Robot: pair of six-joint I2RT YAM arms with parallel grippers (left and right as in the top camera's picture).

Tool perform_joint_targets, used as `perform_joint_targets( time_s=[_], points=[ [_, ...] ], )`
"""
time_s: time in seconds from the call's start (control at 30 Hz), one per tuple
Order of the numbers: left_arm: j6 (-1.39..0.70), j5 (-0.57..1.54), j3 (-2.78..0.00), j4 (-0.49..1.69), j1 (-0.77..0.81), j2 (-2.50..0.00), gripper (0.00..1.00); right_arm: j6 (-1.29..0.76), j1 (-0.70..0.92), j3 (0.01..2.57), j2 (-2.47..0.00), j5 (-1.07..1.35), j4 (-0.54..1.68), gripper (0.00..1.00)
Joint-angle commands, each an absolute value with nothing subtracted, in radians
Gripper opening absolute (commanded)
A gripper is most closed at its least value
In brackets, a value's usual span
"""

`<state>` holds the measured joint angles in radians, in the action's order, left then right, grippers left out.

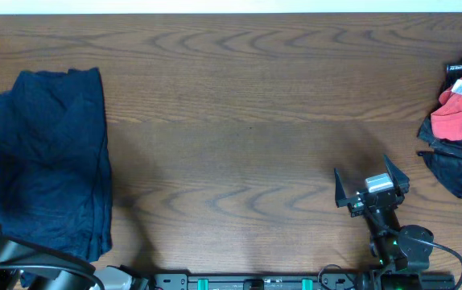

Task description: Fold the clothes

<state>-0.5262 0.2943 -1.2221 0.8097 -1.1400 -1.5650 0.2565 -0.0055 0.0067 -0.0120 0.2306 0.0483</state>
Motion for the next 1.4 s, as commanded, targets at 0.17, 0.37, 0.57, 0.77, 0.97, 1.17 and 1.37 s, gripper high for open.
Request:
perform_joint_targets(
  time_s=[0.17,0.37,0.57,0.77,0.97,1.17,1.37],
  points=[
    [-0.487,0.148,-1.209,0.756,-1.150,-1.576,0.92,0.247,-0.012,0.006,-0.011,0.225,0.053,0.99],
    [-0.468,0.118,-1.209,0.755,-1.177,-1.626,0.92,0.247,-0.012,0.006,-0.011,0.225,0.052,0.99],
    [-0.429,0.119,-1.209,0.745,-1.248,-1.709,0.95,0.247,-0.012,0.006,-0.011,0.225,0.052,0.99],
    [-0.357,0.236,-1.209,0.695,-1.297,-1.779,0.96,0.247,-0.012,0.006,-0.011,0.225,0.052,0.99],
    [-0.333,0.279,-1.209,0.670,-1.301,-1.864,0.98,0.247,-0.012,0.006,-0.011,0.225,0.053,0.99],
    [-0.309,0.304,-1.209,0.658,-1.301,-1.952,0.98,0.247,-0.012,0.006,-0.011,0.225,0.052,0.99],
    [-0.307,0.360,-1.210,0.623,-1.301,-1.979,0.72,0.247,-0.012,0.006,-0.011,0.225,0.052,0.99]
  ],
)
